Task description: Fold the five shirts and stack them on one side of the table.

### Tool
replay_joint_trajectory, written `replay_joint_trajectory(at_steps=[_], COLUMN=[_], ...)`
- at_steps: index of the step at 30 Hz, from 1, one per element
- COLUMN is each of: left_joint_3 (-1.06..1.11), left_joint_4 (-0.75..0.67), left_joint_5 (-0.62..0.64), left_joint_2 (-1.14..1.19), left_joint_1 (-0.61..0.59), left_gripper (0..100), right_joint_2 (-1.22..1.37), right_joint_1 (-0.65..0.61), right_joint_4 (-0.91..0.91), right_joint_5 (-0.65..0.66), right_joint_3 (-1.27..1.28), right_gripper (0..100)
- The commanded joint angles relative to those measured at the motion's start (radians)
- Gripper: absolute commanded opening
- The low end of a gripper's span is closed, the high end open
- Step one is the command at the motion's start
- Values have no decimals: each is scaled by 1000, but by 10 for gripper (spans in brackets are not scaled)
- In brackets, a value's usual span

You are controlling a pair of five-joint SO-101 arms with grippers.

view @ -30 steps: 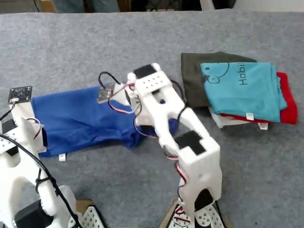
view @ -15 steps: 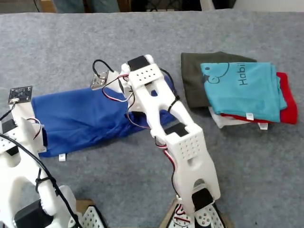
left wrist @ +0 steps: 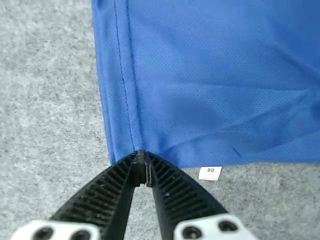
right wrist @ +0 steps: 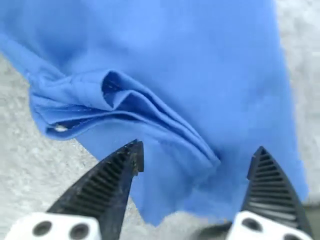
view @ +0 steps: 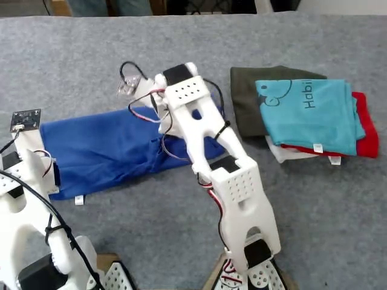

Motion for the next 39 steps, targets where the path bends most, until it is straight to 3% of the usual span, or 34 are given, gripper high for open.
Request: replay_joint_trajectory(at_steps=[1,4,7,10,14,18,23,28,31,39], left_joint_3=[-18,-15,-13,-21,-47,-76,-77,-77,-77,-79], left_joint_4=[-3,-3,-2,-2,-2,-2,-2,-2,-2,-2], left_joint_5=[8,8,8,8,8,8,8,6,5,8], left_joint_2=[-5,-6,-11,-12,-12,-8,-5,-5,-11,-9], left_joint_1=[-4,-5,-8,-33,-74,-91,-91,-91,-91,-87], left_gripper=[30,30,30,30,30,32,32,32,32,33], right_joint_2=[-50,-87,-148,-203,-228,-219,-140,-88,-99,-200], right_joint_1=[44,61,63,48,-20,-98,-158,-149,-133,-14], right_joint_4=[51,60,60,57,5,-189,-405,-393,-292,-189], right_joint_5=[-101,-167,-218,-273,-328,-420,-440,-440,-436,-437], right_joint_3=[-140,-163,-82,50,216,344,400,372,341,183], right_gripper=[338,263,17,79,12,16,15,15,15,18])
